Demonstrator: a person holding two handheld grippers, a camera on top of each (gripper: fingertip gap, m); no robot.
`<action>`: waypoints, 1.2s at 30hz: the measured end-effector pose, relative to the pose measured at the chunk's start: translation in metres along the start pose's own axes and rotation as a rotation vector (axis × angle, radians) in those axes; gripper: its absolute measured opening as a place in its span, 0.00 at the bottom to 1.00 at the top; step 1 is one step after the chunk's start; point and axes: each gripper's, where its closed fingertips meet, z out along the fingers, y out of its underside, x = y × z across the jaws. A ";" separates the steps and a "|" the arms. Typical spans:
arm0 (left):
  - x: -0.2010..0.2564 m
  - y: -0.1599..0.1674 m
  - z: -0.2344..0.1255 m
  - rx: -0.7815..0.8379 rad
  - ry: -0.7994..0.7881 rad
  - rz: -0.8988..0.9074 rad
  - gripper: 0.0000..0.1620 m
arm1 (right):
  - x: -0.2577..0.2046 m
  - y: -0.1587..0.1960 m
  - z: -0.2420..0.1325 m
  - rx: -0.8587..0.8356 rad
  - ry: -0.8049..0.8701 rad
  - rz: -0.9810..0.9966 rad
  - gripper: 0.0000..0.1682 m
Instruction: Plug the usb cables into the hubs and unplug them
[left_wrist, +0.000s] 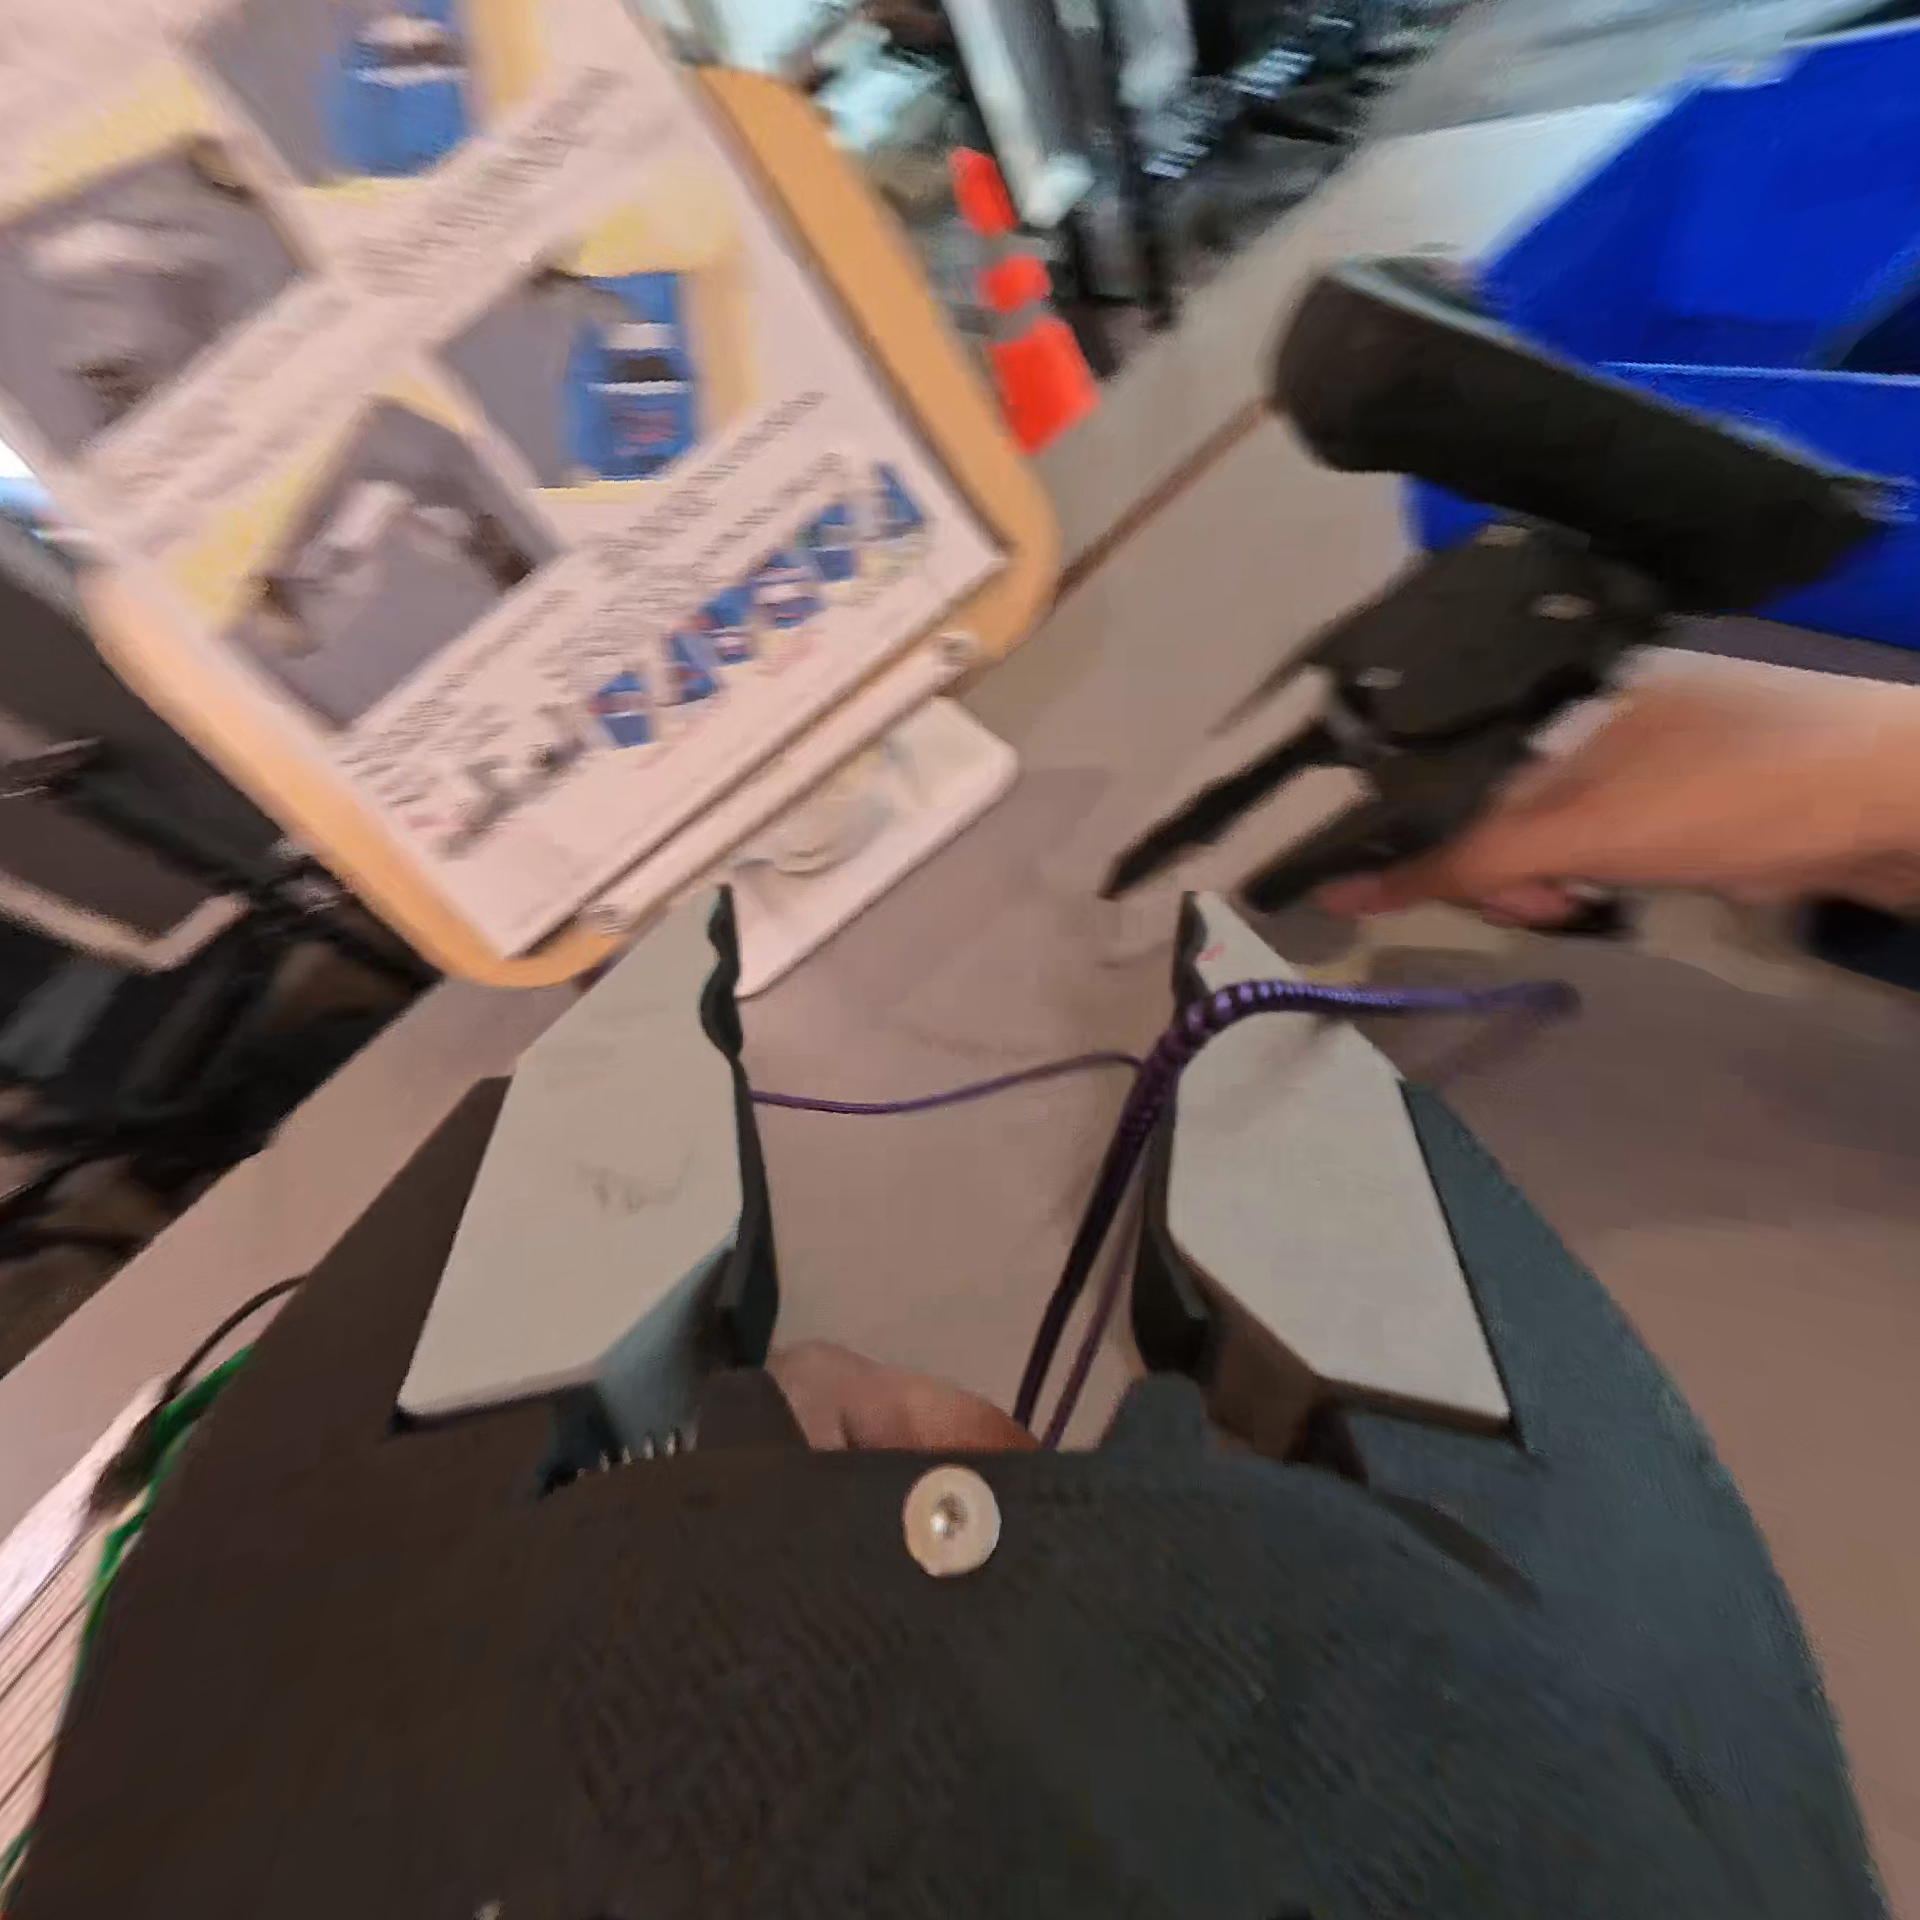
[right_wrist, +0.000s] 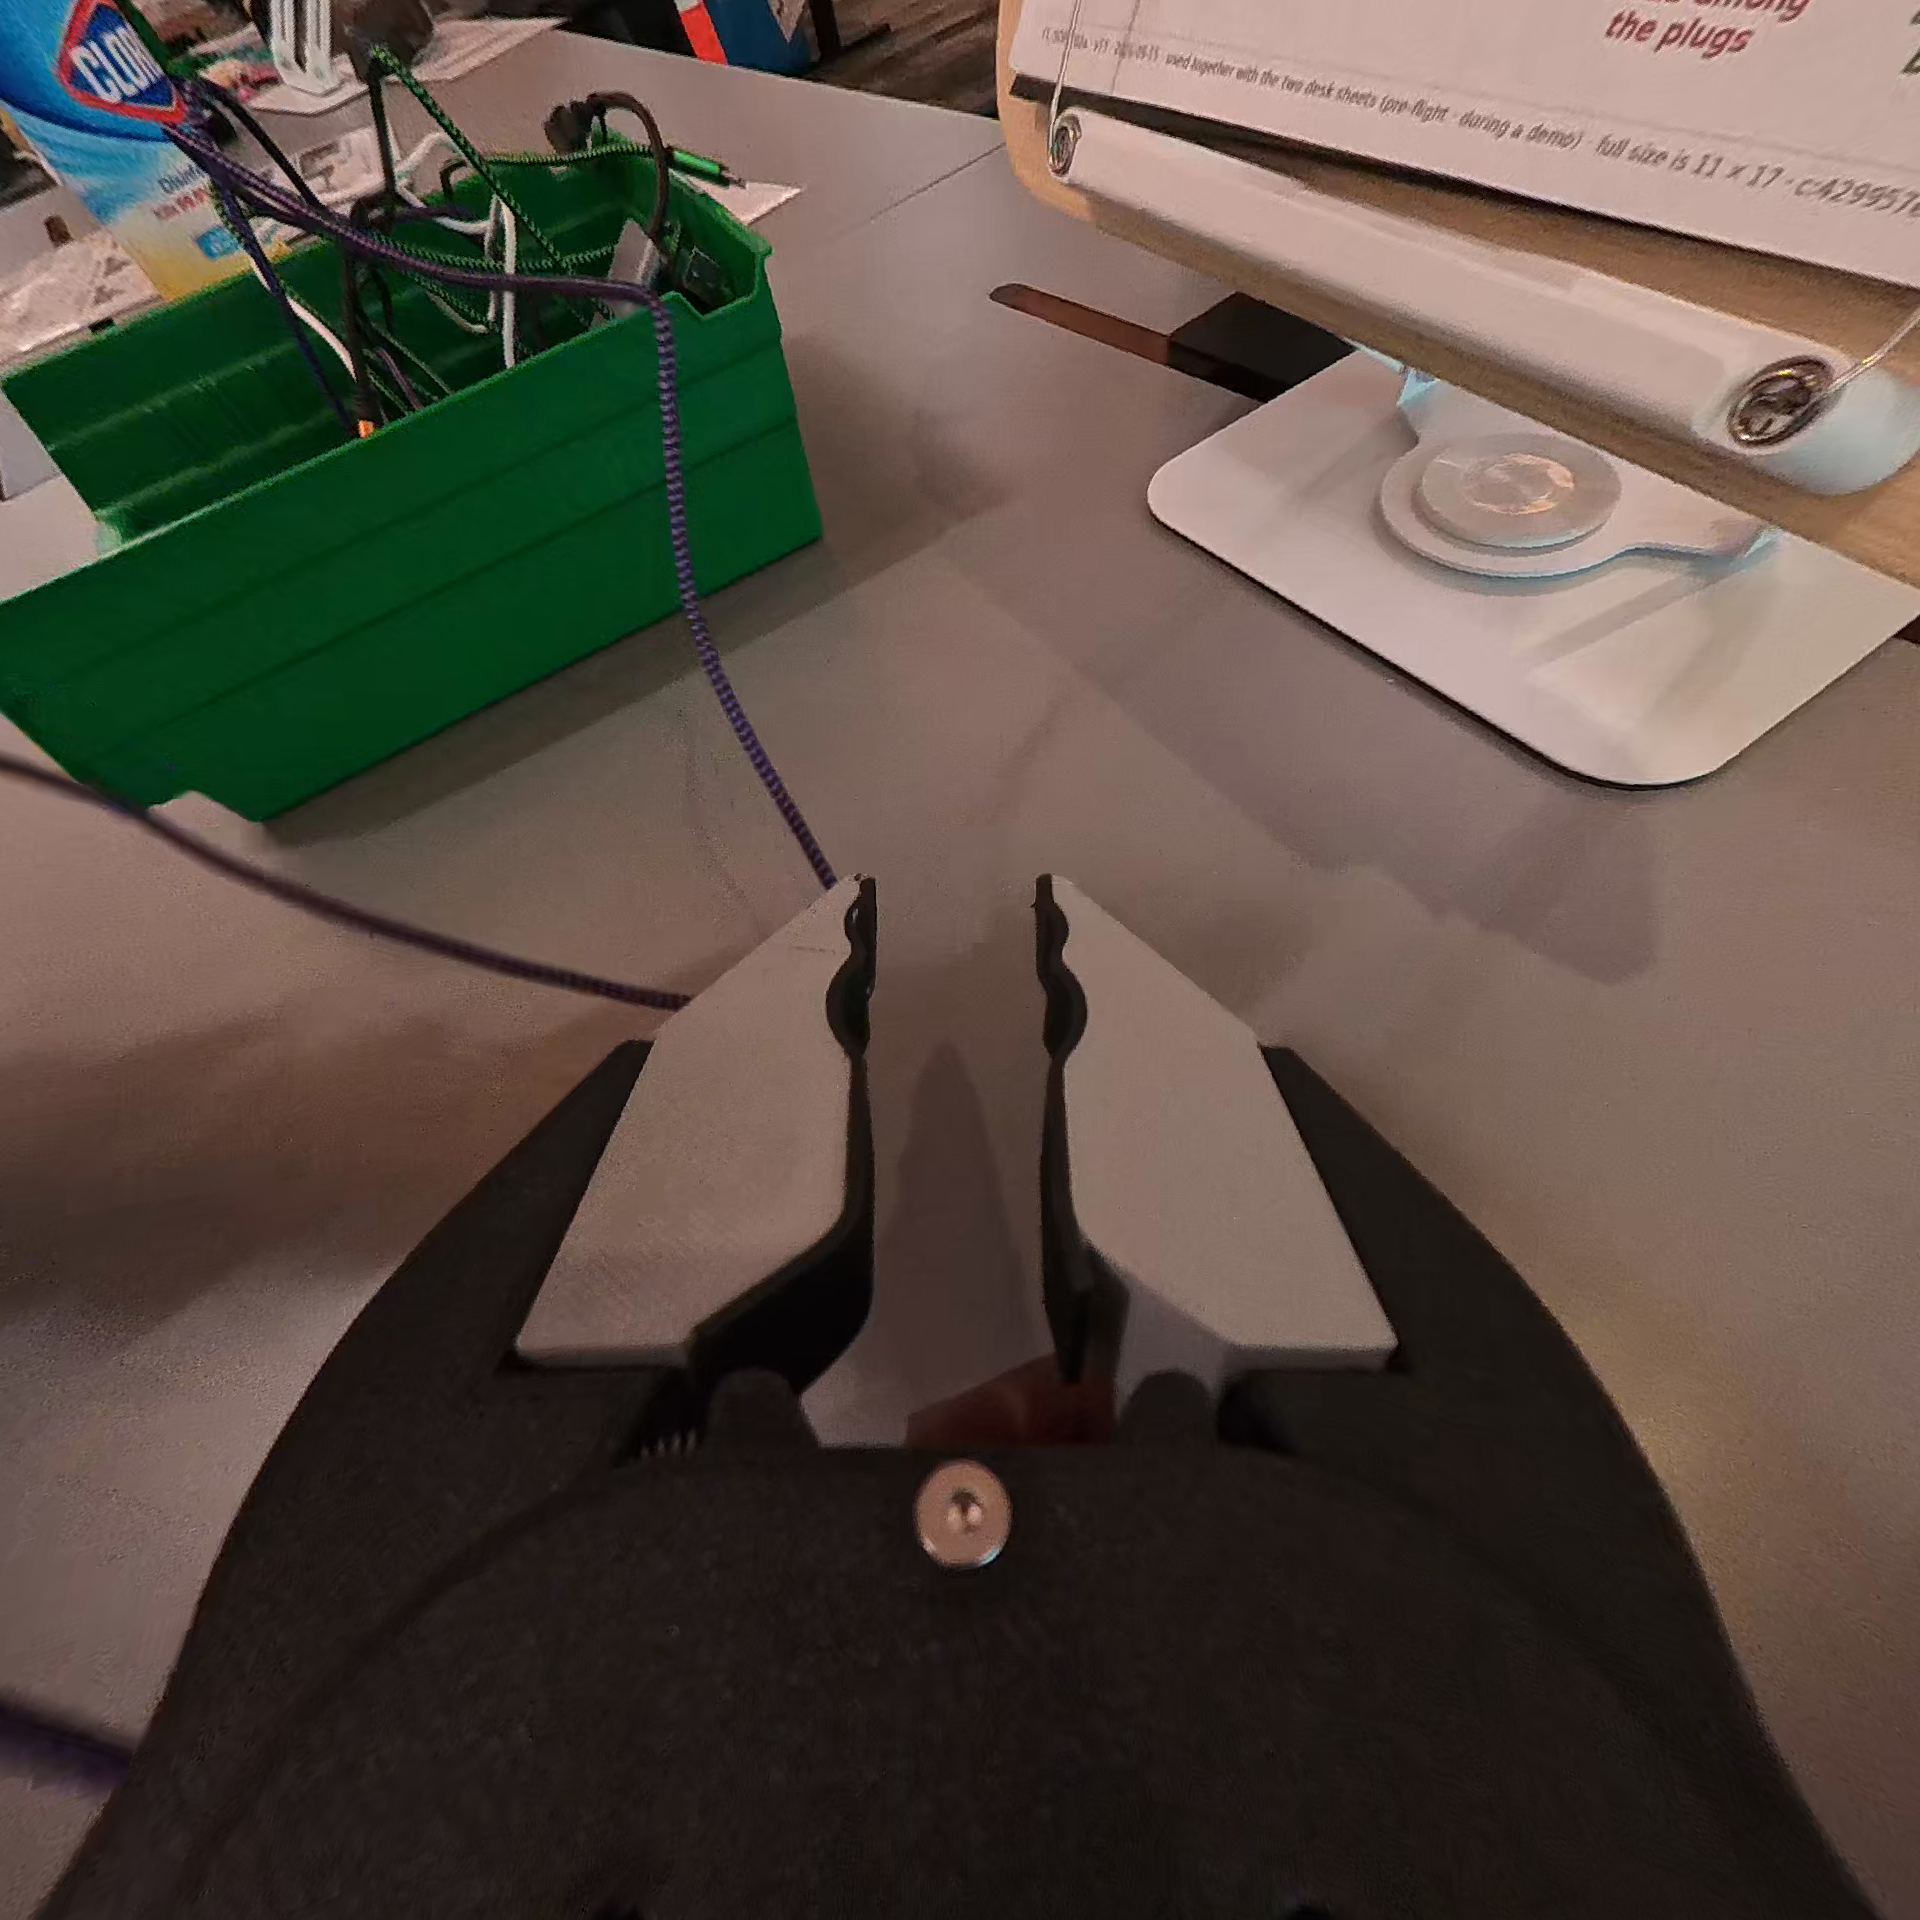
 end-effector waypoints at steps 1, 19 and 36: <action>0.011 -0.002 -0.004 -0.015 0.083 0.004 0.53 | 0.001 -0.001 -0.002 0.005 0.000 0.002 0.17; -0.066 0.038 0.000 -0.426 -0.114 0.442 0.60 | 0.019 0.009 -0.002 -0.044 0.090 0.054 0.17; -0.058 0.054 0.018 -0.466 -0.017 0.620 0.51 | -0.089 -0.031 -0.027 0.153 -0.424 -0.058 0.27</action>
